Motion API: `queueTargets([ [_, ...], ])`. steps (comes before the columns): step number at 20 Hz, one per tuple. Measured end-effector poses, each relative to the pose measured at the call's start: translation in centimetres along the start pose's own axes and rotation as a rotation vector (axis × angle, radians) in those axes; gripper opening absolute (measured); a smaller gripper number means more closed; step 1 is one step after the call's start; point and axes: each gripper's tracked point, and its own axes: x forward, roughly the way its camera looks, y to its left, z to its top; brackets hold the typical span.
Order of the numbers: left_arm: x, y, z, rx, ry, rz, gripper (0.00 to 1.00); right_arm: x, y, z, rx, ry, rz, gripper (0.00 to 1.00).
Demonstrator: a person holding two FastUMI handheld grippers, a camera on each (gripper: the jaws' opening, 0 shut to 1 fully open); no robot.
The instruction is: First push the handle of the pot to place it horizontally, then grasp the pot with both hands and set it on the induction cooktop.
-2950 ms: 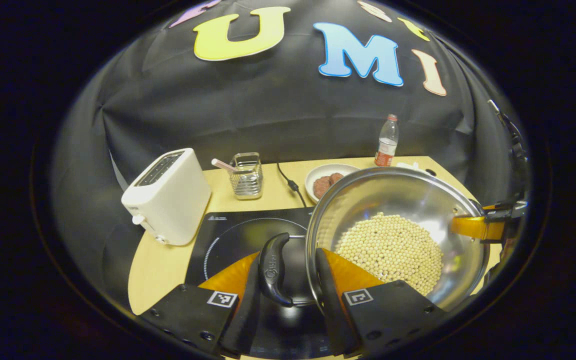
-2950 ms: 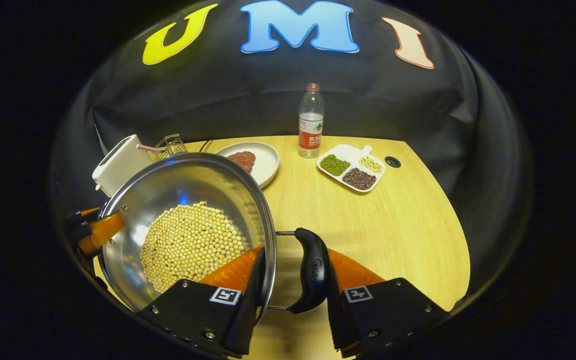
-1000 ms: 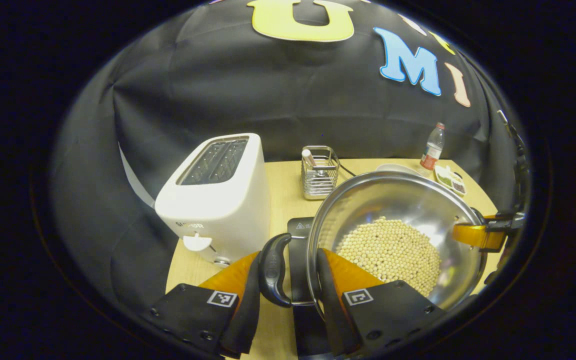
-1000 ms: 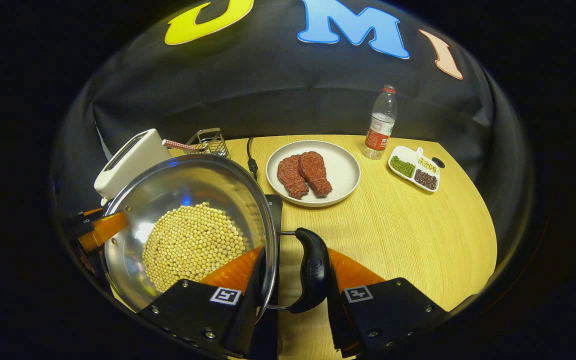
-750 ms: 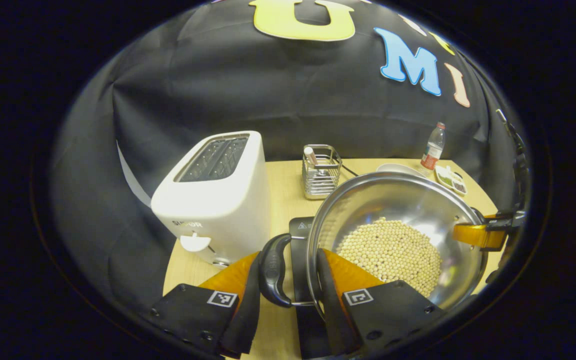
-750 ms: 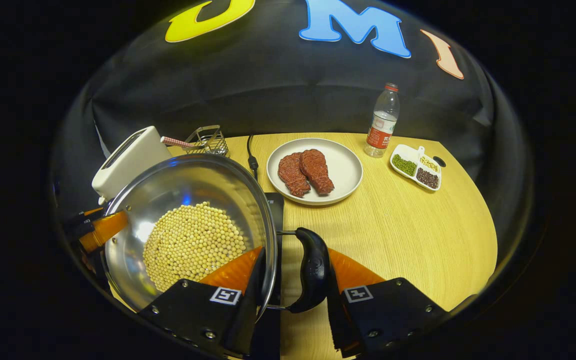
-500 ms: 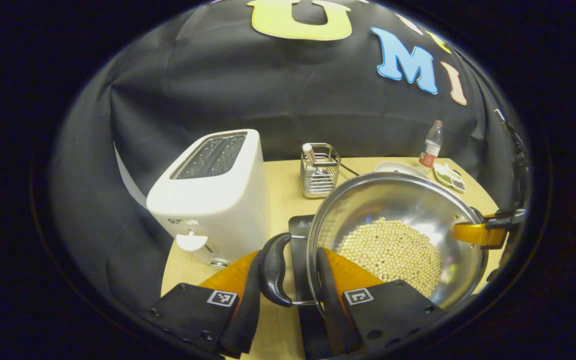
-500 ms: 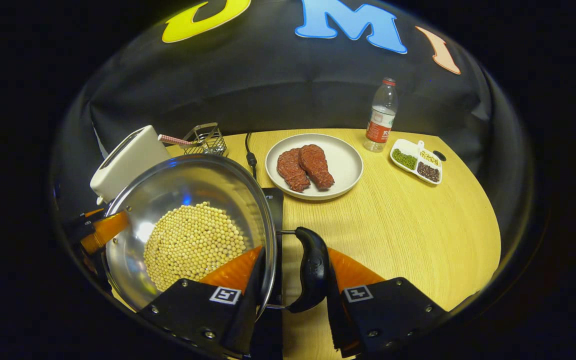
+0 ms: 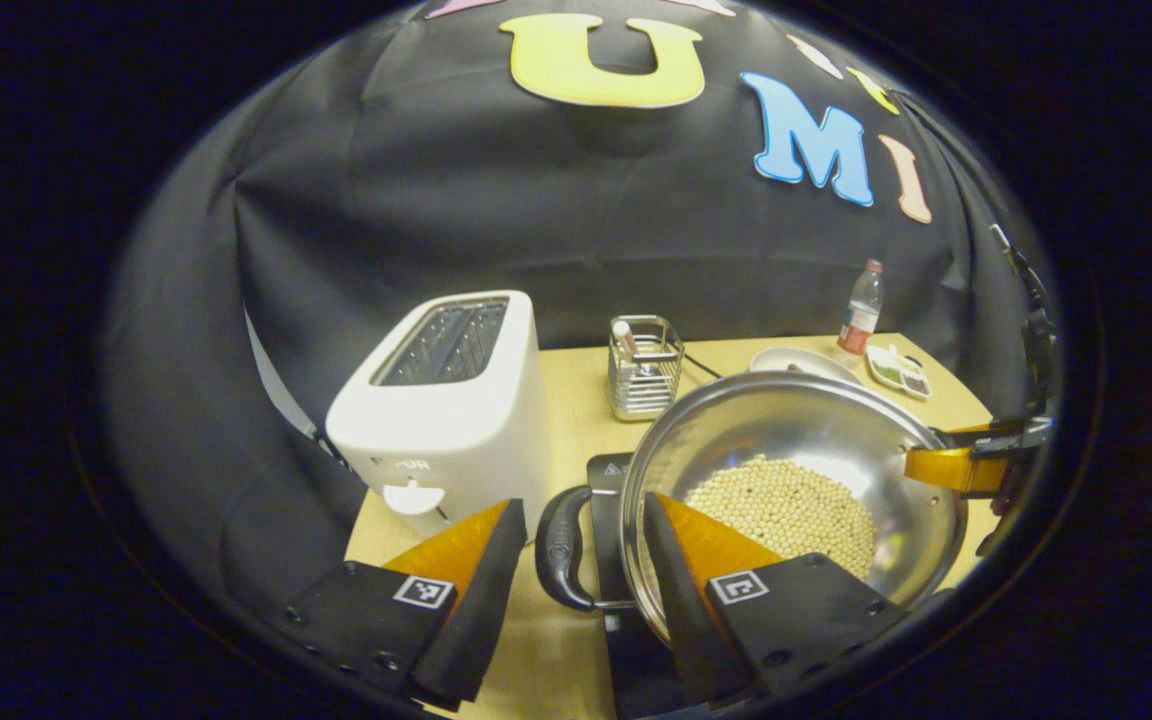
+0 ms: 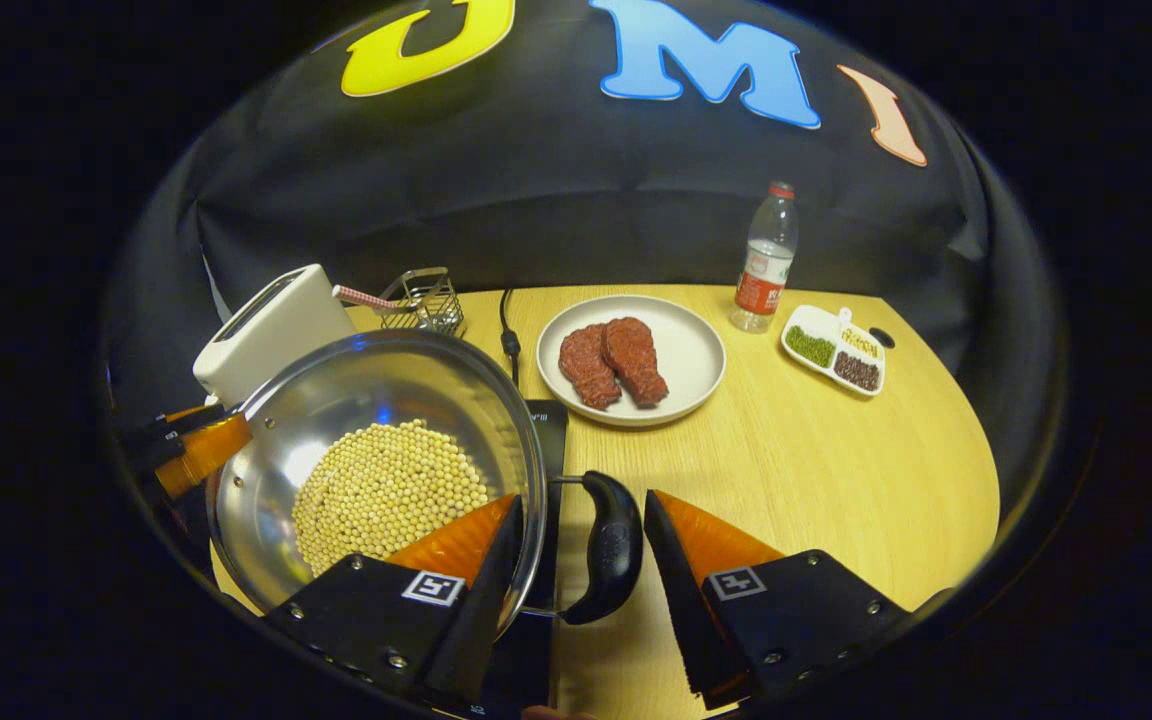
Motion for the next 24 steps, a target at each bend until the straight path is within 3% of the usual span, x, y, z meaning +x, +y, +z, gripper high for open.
queueTargets([
  [2,-1.5,-0.1,1.6,-0.025,-0.047,0.015,0.81,-1.8,-0.2,1.8,-0.015,-0.066,0.018,0.81],
  [7,-7.9,-2.7,7.6,-0.083,-0.194,0.048,0.81,-8.8,-2.6,7.8,-0.015,-0.263,0.044,0.81],
  [10,-14.2,-7.0,13.2,-0.101,-0.305,0.035,0.85,-14.3,-5.1,11.5,-0.024,-0.365,0.039,0.81],
  [15,-24.0,-14.8,21.8,-0.124,-0.503,0.054,0.84,-23.8,-10.1,16.5,0.019,-0.507,0.041,0.82],
  [17,-27.0,-17.9,24.0,-0.131,-0.551,0.046,0.94,-27.3,-12.2,18.2,0.022,-0.569,0.04,0.83],
  [19,-29.0,-19.8,24.8,-0.129,-0.578,0.045,0.94,-30.2,-14.8,18.9,0.013,-0.613,0.02,0.98],
  [20,-29.8,-20.7,25.4,-0.123,-0.596,0.048,0.99,-31.2,-15.7,19.3,0.01,-0.632,0.021,0.98],
  [22,-30.9,-22.3,26.1,-0.099,-0.618,0.056,0.94,-33.2,-17.7,19.8,0.007,-0.666,0.006,0.98],
  [23,-31.5,-22.7,26.4,-0.09,-0.626,0.067,0.99,-33.7,-18.5,19.8,0.006,-0.674,0.005,0.98],
  [24,-32.1,-23.0,26.7,-0.083,-0.637,0.076,0.97,-34.2,-18.9,19.7,0.008,-0.678,0.015,0.98],
])
